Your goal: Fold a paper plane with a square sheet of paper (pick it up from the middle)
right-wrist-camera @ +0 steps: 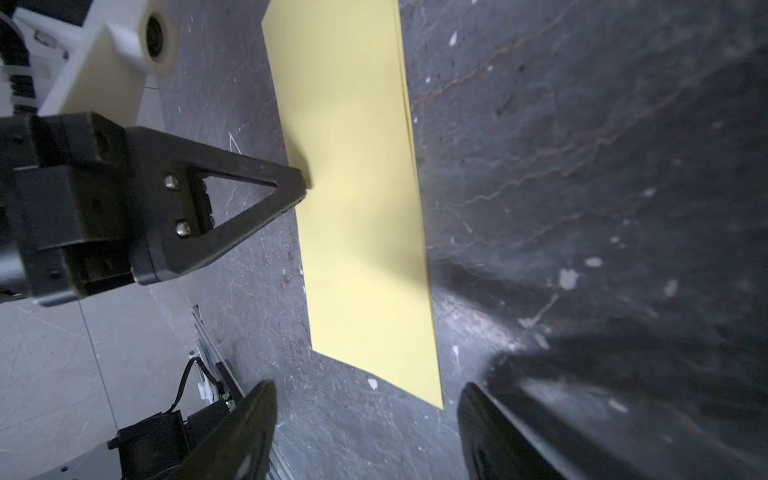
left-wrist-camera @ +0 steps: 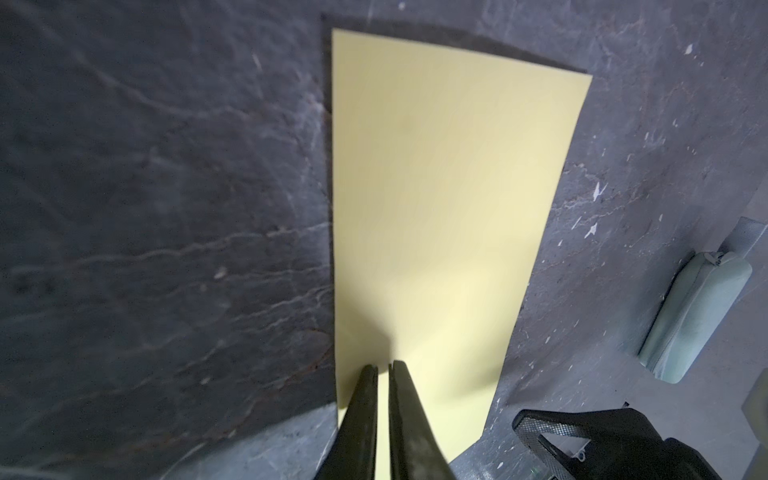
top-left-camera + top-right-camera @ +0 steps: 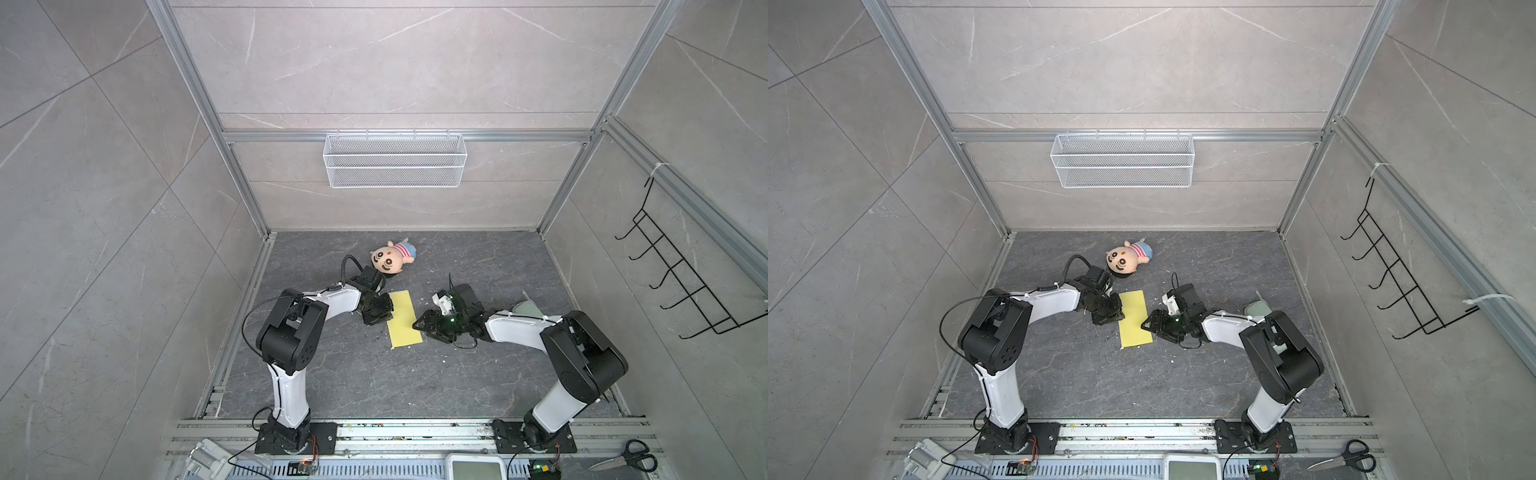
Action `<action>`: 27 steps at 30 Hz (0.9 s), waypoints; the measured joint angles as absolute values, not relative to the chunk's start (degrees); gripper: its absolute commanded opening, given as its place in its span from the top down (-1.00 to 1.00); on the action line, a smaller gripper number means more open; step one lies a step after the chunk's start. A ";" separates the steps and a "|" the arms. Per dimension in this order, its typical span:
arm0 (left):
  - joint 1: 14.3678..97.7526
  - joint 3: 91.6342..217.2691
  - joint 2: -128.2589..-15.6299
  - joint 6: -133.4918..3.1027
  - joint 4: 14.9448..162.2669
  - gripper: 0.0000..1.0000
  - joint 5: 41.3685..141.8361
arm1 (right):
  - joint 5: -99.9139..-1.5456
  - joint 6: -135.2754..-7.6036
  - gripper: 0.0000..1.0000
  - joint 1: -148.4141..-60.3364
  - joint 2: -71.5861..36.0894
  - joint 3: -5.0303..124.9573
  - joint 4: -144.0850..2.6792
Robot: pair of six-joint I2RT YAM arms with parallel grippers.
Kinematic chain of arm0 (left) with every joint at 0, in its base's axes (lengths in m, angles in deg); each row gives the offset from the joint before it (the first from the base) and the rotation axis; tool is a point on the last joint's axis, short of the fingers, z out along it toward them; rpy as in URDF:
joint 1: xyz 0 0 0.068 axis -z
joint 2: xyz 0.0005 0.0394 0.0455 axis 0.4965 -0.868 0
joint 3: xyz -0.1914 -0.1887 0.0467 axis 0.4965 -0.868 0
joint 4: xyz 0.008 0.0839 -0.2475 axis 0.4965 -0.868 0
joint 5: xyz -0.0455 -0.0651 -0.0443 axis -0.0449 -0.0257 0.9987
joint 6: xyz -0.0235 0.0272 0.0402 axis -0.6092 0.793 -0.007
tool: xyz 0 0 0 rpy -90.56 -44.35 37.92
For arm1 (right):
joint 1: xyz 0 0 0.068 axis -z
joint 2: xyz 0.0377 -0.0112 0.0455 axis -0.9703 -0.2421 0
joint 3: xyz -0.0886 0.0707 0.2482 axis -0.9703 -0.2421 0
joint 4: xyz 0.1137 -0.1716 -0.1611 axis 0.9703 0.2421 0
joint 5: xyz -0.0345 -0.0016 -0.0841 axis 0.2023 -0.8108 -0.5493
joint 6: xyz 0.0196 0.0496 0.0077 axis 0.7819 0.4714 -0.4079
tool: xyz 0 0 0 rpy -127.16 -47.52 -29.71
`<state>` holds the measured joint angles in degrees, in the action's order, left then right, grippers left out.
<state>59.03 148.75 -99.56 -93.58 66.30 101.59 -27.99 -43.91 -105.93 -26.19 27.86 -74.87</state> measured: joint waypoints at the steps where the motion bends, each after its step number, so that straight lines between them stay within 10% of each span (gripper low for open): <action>1: 59.03 148.75 -99.56 -93.58 66.30 0.75 101.50 | -27.70 -43.93 -0.39 -105.90 -26.19 27.86 -74.87; 27: 59.83 143.57 -95.01 -94.26 67.68 0.68 103.79 | -25.63 -45.65 -0.37 -105.93 -26.30 26.76 -72.25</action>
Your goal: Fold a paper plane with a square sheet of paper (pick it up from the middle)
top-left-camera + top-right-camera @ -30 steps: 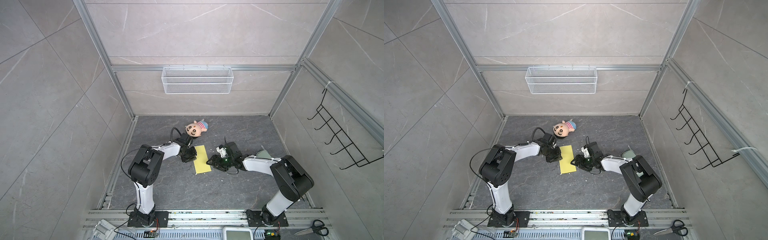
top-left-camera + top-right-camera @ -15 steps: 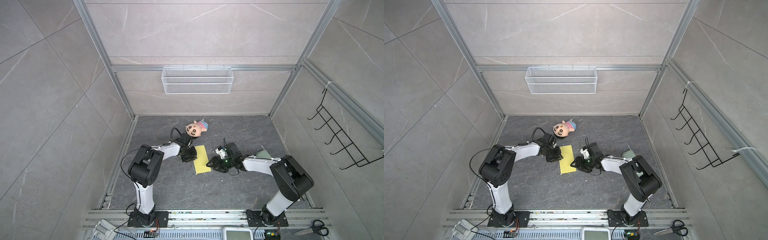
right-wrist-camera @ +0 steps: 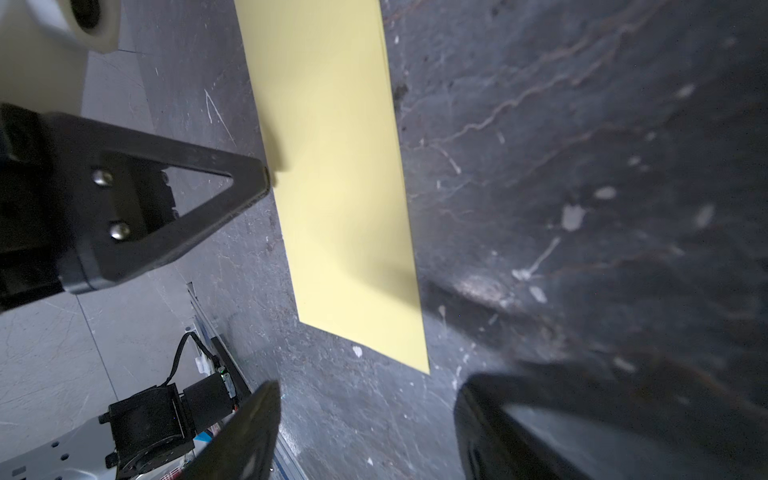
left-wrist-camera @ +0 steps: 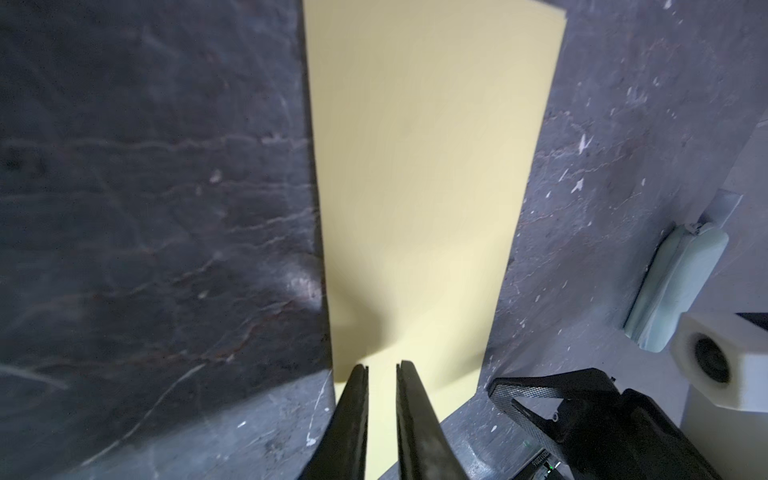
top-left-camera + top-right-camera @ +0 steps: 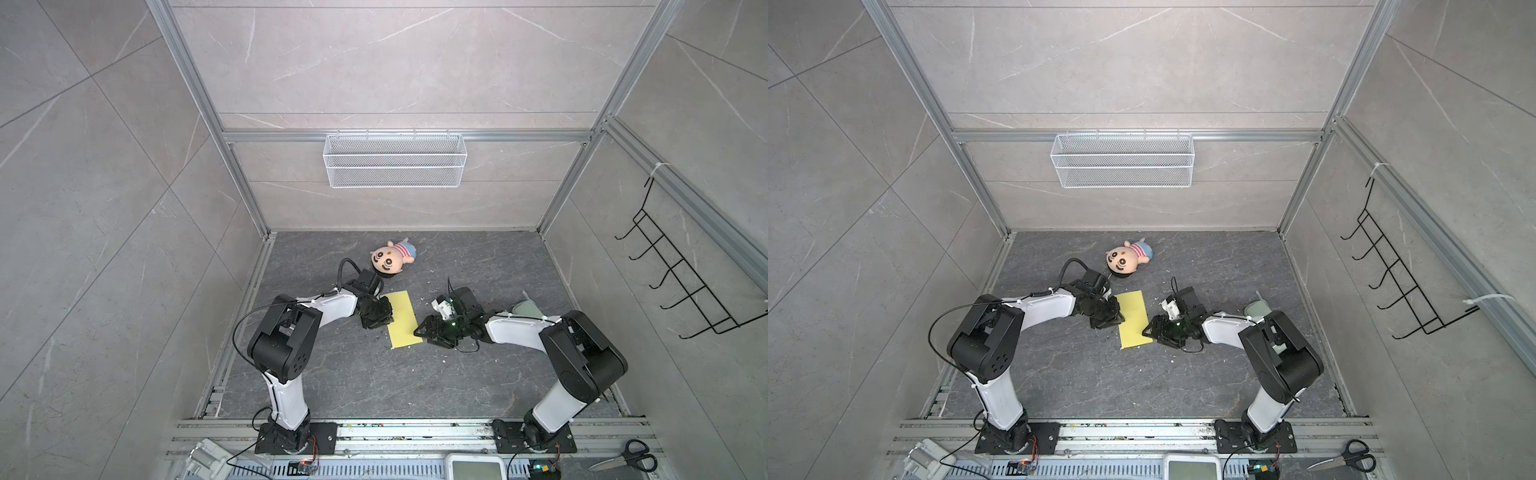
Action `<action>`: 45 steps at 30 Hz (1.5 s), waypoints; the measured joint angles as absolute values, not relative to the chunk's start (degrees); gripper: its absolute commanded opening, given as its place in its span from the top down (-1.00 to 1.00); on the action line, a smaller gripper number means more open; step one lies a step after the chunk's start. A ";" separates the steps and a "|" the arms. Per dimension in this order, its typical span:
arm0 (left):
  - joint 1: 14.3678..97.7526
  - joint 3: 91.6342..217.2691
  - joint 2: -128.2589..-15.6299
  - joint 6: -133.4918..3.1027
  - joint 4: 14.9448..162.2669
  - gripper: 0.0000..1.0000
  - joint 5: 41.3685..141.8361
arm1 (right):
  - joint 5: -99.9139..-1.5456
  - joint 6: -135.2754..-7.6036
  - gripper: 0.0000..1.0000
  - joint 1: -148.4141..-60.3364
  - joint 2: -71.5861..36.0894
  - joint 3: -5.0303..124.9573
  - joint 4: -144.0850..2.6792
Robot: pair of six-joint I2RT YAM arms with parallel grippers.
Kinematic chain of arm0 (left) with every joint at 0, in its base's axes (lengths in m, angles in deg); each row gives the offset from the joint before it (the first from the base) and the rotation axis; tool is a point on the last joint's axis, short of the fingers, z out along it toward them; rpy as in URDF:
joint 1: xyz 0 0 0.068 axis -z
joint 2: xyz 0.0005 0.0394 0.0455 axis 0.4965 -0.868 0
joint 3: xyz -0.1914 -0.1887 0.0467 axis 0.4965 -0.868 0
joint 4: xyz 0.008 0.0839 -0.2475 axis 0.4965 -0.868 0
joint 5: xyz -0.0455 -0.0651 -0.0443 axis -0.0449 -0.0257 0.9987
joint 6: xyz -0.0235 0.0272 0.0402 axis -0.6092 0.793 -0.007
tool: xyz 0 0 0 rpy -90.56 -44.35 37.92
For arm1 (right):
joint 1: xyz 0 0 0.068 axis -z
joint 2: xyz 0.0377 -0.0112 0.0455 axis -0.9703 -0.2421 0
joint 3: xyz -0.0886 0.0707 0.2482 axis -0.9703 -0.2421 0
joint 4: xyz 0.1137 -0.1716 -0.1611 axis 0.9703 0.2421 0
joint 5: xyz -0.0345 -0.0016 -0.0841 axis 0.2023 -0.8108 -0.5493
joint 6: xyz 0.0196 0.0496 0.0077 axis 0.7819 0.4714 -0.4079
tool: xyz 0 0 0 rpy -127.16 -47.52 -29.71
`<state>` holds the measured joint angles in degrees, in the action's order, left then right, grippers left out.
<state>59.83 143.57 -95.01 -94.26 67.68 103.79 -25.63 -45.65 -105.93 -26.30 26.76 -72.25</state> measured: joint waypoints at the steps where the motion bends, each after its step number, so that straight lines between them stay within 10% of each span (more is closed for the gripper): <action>1: 60.08 143.05 -95.01 -94.32 67.65 0.69 103.79 | -25.56 -45.63 -0.37 -105.90 -26.30 26.74 -72.22; 45: 56.80 135.90 -93.76 -94.06 75.96 0.72 110.66 | -22.39 -46.22 -0.15 -106.60 -29.82 26.90 -82.43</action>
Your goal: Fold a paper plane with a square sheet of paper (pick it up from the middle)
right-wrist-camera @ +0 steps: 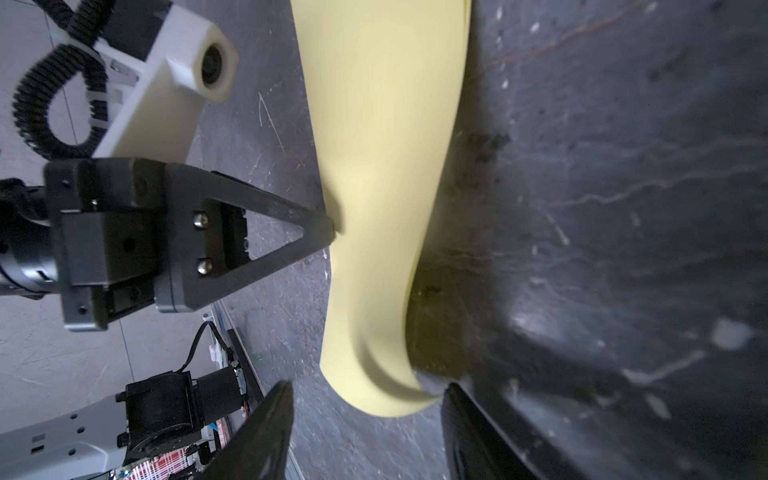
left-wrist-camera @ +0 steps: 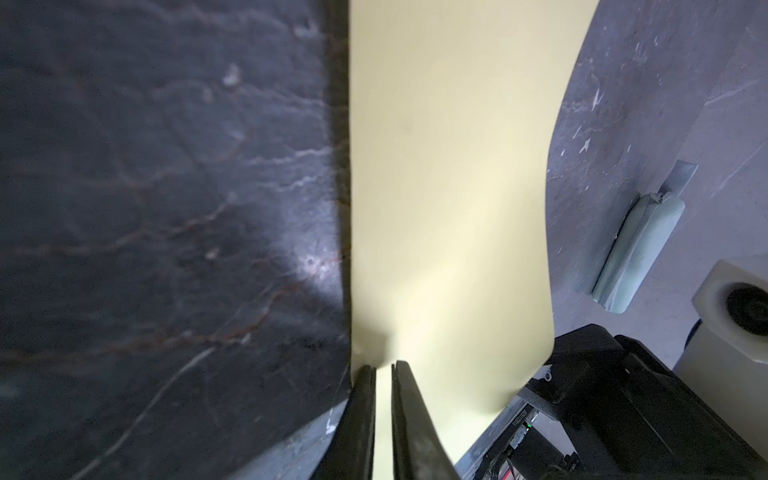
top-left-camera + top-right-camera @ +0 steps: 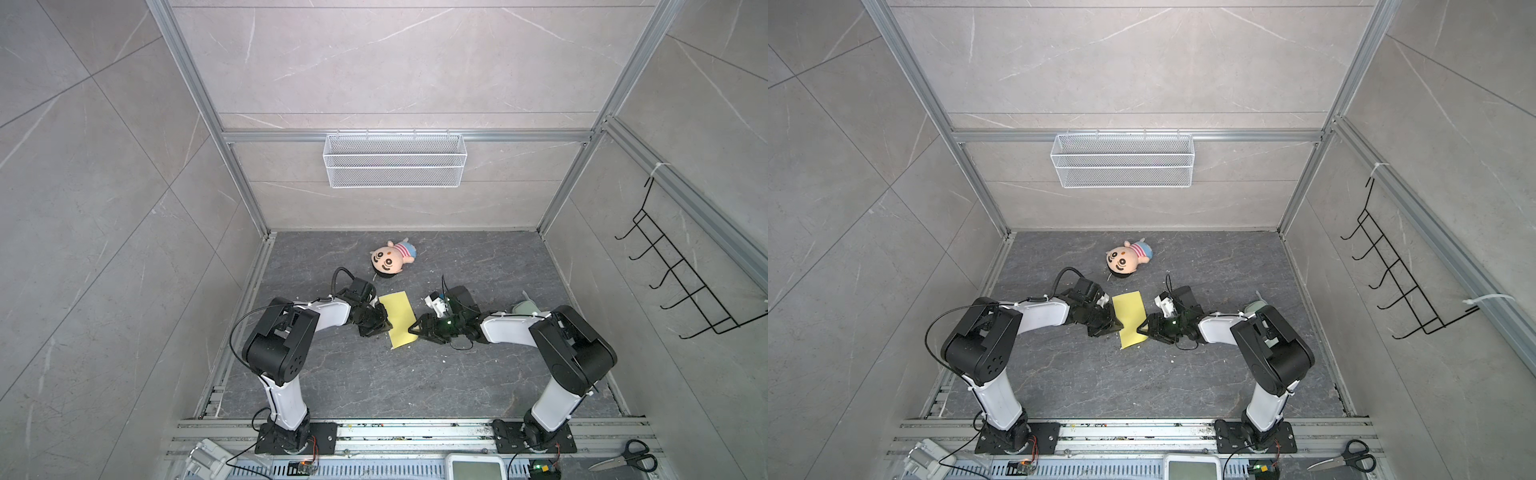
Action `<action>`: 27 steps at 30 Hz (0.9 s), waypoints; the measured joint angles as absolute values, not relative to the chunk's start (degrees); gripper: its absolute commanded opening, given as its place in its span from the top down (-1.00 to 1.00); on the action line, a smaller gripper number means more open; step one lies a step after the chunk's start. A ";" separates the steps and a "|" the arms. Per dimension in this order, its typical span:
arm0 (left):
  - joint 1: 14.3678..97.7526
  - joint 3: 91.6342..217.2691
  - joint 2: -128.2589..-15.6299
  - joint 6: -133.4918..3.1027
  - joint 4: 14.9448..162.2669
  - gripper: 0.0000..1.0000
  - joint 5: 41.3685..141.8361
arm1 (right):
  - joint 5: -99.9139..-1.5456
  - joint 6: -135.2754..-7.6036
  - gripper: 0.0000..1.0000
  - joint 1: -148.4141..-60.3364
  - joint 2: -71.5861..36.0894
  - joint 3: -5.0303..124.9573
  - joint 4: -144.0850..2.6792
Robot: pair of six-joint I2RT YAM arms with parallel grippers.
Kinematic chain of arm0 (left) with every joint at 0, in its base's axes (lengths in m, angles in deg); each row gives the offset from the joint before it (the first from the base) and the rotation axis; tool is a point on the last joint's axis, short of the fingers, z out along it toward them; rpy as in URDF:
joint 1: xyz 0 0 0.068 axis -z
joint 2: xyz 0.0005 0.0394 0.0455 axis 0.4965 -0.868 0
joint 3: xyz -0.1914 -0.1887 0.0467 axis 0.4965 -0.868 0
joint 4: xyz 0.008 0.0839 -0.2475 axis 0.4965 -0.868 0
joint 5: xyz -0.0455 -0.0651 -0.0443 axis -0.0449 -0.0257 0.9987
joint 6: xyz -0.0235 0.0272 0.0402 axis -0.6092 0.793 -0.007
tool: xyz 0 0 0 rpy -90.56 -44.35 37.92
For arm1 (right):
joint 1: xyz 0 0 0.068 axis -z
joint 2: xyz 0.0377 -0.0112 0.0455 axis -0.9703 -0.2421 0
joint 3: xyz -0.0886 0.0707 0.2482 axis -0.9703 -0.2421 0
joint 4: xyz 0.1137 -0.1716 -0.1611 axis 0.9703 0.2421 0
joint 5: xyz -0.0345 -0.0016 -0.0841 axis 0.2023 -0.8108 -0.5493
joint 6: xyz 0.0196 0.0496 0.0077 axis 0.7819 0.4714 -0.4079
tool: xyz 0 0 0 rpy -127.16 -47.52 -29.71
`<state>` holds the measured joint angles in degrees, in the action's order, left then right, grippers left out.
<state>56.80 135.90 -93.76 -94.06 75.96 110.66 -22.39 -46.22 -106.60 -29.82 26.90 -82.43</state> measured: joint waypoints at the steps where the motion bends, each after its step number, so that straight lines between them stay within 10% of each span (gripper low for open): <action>1: 56.75 135.90 -93.81 -93.93 75.98 0.72 110.87 | -22.37 -46.14 -0.13 -106.60 -29.78 26.83 -82.74; 27: 56.73 136.01 -94.03 -92.55 75.63 0.75 111.14 | -21.67 -44.26 0.53 -106.60 -24.42 22.96 -85.16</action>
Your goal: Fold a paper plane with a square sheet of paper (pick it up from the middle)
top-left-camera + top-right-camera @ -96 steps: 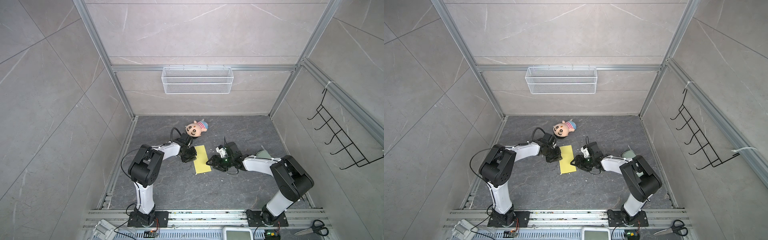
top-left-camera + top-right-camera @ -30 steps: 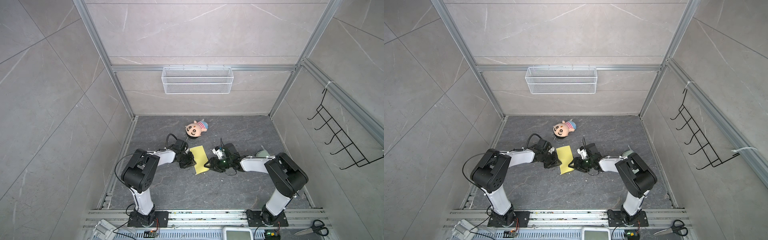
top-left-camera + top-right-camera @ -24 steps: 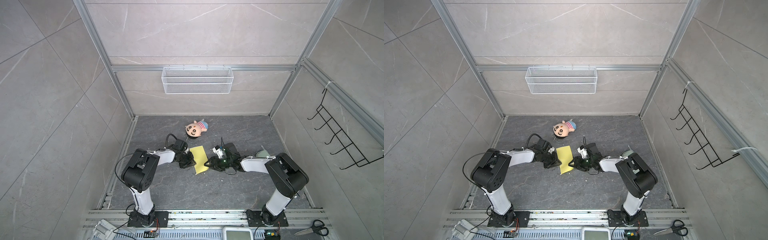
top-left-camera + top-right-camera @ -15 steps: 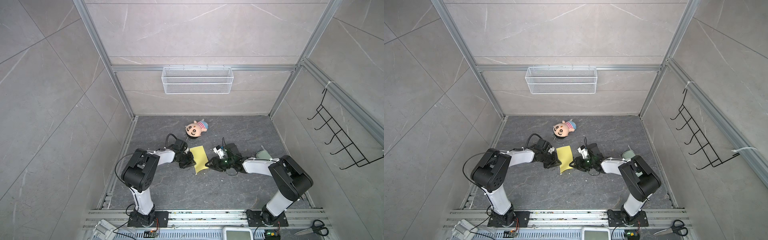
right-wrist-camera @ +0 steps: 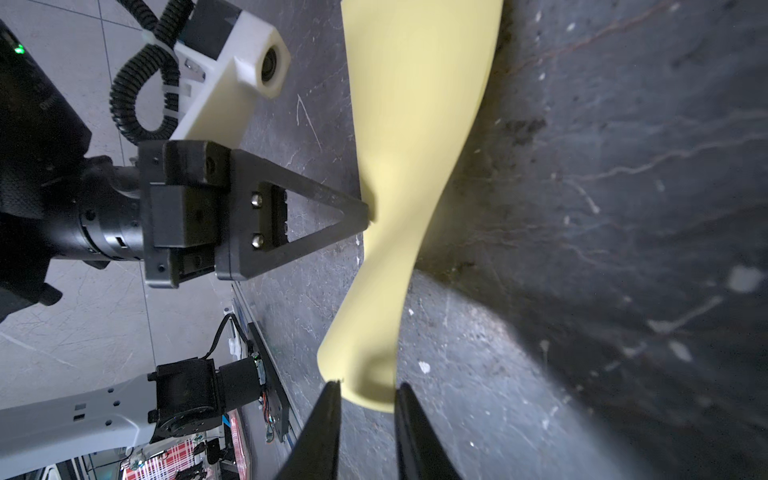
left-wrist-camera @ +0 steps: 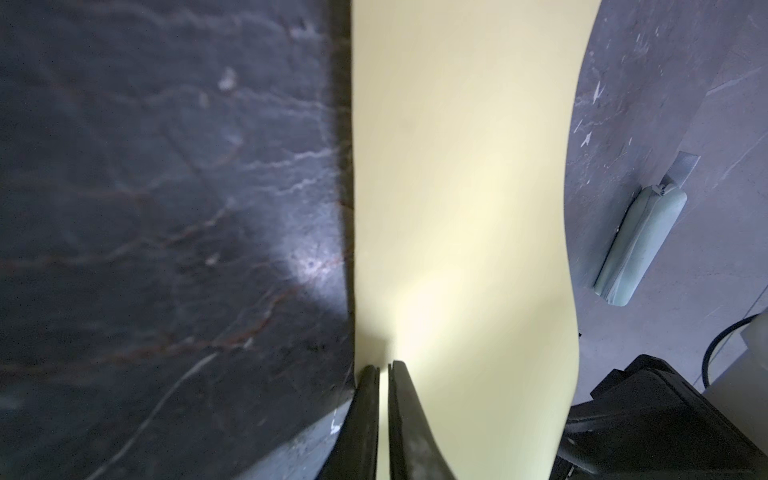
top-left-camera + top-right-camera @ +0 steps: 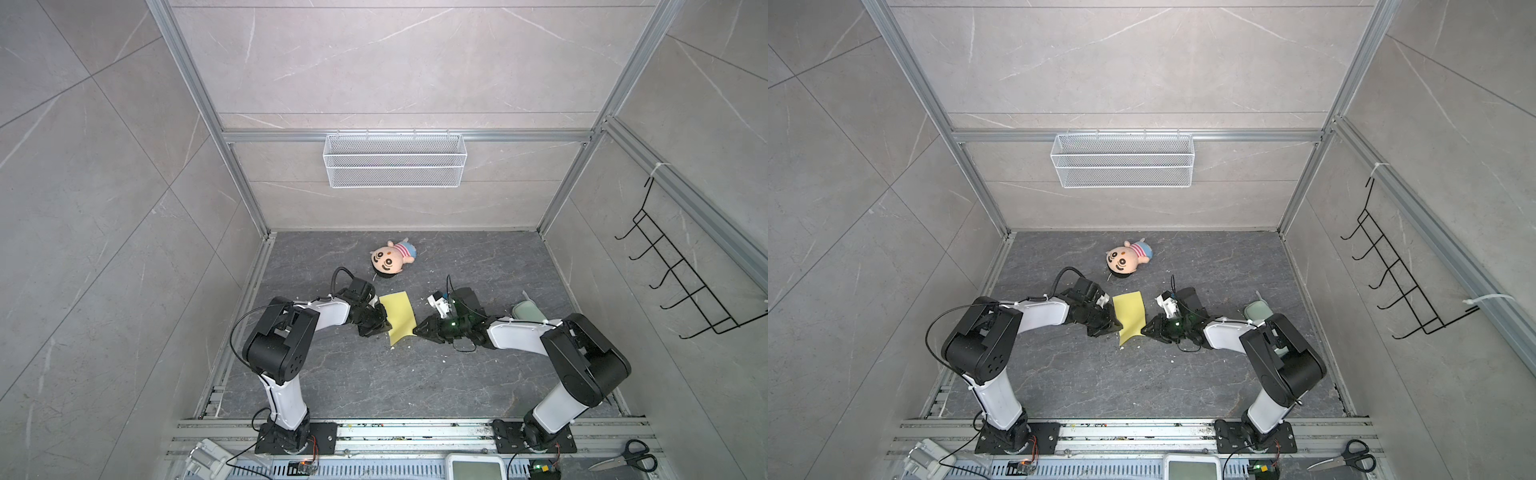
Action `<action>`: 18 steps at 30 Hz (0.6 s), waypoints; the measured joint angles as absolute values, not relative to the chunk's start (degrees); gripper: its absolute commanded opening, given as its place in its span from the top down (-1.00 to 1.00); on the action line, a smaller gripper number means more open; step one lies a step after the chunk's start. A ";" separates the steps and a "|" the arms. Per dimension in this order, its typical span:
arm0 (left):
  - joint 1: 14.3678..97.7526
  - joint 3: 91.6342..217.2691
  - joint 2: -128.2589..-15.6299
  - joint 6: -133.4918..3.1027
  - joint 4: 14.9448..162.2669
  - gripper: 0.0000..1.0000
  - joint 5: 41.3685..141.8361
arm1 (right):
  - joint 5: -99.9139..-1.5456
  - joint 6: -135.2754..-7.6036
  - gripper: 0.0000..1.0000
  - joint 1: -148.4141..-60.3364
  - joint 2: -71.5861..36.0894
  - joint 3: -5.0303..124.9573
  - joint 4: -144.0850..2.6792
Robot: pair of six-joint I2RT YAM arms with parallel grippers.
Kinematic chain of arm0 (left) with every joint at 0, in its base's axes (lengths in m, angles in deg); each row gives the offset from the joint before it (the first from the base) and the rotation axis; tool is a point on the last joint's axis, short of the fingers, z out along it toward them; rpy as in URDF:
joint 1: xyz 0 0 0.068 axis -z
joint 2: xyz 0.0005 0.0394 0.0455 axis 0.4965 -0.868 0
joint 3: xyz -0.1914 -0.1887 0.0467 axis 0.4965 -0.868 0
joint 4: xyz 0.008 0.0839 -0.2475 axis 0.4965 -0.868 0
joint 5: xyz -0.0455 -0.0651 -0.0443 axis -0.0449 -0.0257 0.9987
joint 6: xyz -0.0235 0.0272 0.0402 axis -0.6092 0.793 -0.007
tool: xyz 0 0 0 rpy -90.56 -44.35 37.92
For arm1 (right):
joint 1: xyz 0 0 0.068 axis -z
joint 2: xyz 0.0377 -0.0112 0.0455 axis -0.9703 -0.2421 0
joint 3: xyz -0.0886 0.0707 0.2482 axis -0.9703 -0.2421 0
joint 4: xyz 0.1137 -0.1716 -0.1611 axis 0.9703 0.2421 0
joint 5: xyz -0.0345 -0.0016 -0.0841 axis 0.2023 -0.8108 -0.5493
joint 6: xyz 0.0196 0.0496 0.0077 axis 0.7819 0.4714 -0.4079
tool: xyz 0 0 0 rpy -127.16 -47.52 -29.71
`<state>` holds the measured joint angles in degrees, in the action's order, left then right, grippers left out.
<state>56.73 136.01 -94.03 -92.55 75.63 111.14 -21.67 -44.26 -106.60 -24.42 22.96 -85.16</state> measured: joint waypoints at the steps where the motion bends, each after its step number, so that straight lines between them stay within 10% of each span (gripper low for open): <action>1: 56.73 136.01 -94.03 -92.44 75.63 0.75 111.12 | -21.95 -44.28 0.54 -106.60 -23.92 22.72 -85.16; 18: 56.73 136.56 -94.05 -91.59 74.69 0.76 110.50 | -25.23 -45.41 0.65 -106.60 -22.17 22.61 -81.08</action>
<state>56.73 136.56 -94.05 -91.59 74.69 110.50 -25.23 -45.41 -106.60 -22.17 22.61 -81.08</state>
